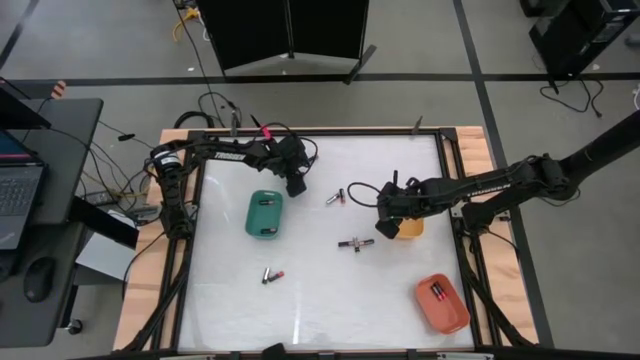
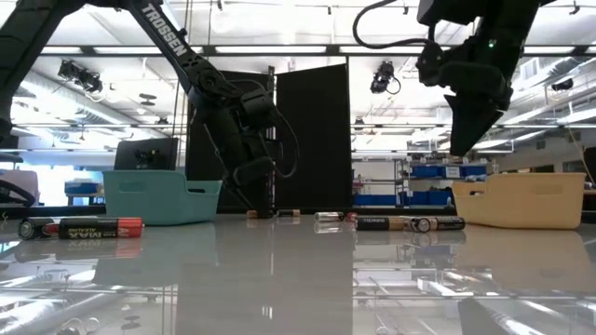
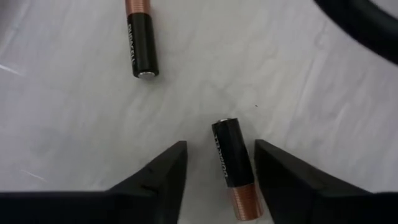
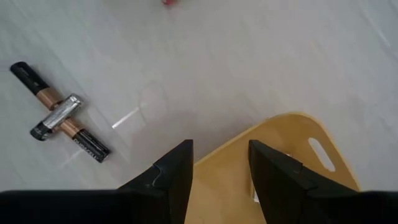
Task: Sort batteries
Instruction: Put the black and copper battery into the green bin
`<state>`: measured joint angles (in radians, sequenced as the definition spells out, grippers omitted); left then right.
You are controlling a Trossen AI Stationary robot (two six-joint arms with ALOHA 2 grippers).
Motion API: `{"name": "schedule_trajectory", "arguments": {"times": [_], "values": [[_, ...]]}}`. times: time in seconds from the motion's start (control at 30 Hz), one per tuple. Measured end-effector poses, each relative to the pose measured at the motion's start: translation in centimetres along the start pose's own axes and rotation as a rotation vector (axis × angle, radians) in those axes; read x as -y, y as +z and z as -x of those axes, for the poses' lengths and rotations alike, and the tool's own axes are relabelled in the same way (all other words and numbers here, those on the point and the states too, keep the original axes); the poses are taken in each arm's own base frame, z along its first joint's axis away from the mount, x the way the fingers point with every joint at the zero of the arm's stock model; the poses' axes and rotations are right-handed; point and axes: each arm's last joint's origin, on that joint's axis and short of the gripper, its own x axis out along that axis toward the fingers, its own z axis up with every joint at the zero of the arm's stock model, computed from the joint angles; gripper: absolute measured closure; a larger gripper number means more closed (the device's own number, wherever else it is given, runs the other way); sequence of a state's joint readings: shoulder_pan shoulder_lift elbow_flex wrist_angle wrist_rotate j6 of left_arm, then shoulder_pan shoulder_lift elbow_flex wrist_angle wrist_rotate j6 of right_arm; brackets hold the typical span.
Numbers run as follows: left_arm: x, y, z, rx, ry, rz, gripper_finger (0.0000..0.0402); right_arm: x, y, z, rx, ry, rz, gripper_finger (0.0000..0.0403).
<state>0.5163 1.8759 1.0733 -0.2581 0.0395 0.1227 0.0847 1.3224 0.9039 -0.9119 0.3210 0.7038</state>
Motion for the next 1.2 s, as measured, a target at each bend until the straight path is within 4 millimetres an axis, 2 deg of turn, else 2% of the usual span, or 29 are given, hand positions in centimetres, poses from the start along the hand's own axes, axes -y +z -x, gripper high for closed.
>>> {"name": "schedule_trajectory", "arguments": {"times": [0.13,0.27,0.5,0.7,0.93,1.07,1.2], "values": [[0.0,0.0,0.0,0.0,-0.004,-0.055,0.0281,-0.1,0.1,0.0,0.009,0.007,0.038,0.0243],[0.0,0.1,0.0,0.008,-0.002,-0.104,0.035,-0.5,0.4,0.1,0.065,0.021,0.066,0.0274],[0.2,0.5,1.1,0.043,0.026,-0.144,0.0358,-1.8,0.4,0.6,0.176,0.042,0.191,0.0388],[1.1,1.8,4.3,0.151,0.036,-0.17,0.0358,-2.2,0.6,0.5,0.252,0.031,0.214,0.0387],[3.5,2.9,10.3,0.316,0.014,-0.246,0.0358,-2.4,1.6,-0.7,0.386,0.088,0.284,0.0391],[5.8,2.4,13.9,0.391,-0.032,-0.302,0.0358,-2.3,2.1,-1.1,0.439,0.102,0.296,0.0394],[8.3,0.6,16.2,0.42,-0.098,-0.313,0.0358,-2.3,2.2,-1.8,0.513,0.127,0.328,0.0395]]}}
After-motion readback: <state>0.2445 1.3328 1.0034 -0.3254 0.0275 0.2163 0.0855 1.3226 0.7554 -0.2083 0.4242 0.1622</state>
